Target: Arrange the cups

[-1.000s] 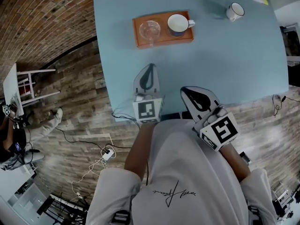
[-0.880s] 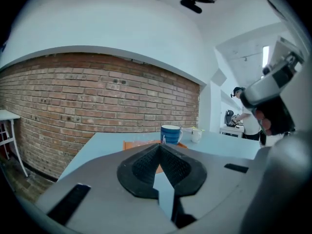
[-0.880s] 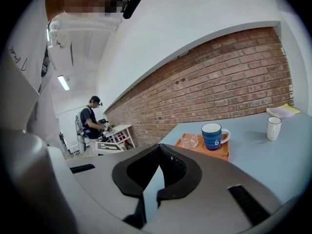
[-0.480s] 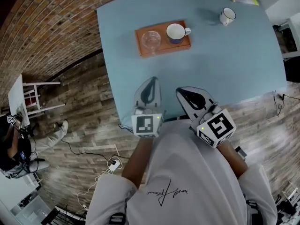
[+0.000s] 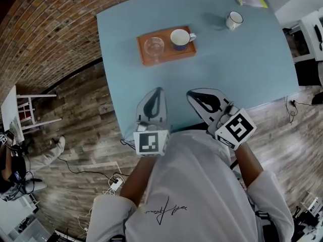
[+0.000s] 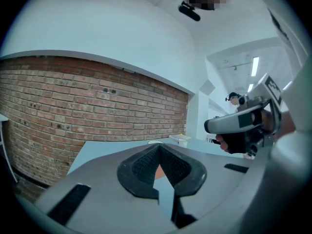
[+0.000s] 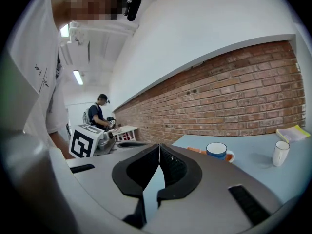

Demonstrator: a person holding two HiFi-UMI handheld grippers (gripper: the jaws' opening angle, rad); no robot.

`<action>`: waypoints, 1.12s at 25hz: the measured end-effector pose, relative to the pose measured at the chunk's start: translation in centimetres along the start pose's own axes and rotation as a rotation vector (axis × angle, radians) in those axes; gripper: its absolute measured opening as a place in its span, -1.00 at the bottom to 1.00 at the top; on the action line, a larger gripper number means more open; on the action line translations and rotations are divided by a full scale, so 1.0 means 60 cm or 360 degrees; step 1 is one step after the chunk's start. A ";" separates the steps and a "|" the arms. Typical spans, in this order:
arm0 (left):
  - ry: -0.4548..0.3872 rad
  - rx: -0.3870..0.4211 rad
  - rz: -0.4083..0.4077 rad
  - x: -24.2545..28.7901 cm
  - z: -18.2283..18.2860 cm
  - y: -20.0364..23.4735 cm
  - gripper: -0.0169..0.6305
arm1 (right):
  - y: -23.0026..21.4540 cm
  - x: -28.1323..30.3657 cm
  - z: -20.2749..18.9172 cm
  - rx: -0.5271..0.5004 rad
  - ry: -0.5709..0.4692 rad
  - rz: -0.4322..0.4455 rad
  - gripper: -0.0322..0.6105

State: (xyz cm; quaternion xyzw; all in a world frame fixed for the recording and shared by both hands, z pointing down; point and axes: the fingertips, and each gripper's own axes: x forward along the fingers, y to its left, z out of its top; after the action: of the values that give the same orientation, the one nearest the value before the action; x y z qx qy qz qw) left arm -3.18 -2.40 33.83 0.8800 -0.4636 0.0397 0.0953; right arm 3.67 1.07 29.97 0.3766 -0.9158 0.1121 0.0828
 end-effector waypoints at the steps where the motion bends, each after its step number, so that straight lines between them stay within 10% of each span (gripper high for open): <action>1: 0.0003 -0.0004 -0.0008 0.000 0.003 -0.005 -0.92 | -0.006 -0.002 0.003 -0.0028 0.0010 0.0020 -0.83; 28: 0.0008 -0.0102 0.0361 0.162 0.015 -0.106 -0.91 | -0.251 0.034 -0.031 -0.0393 0.0187 0.0433 -0.55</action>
State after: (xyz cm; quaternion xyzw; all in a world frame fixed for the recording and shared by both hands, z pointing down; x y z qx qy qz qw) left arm 7.55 -6.93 33.64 0.8184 -0.5609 0.0376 0.1196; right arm 13.05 -10.21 34.38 0.2290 -0.9587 0.0310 0.1658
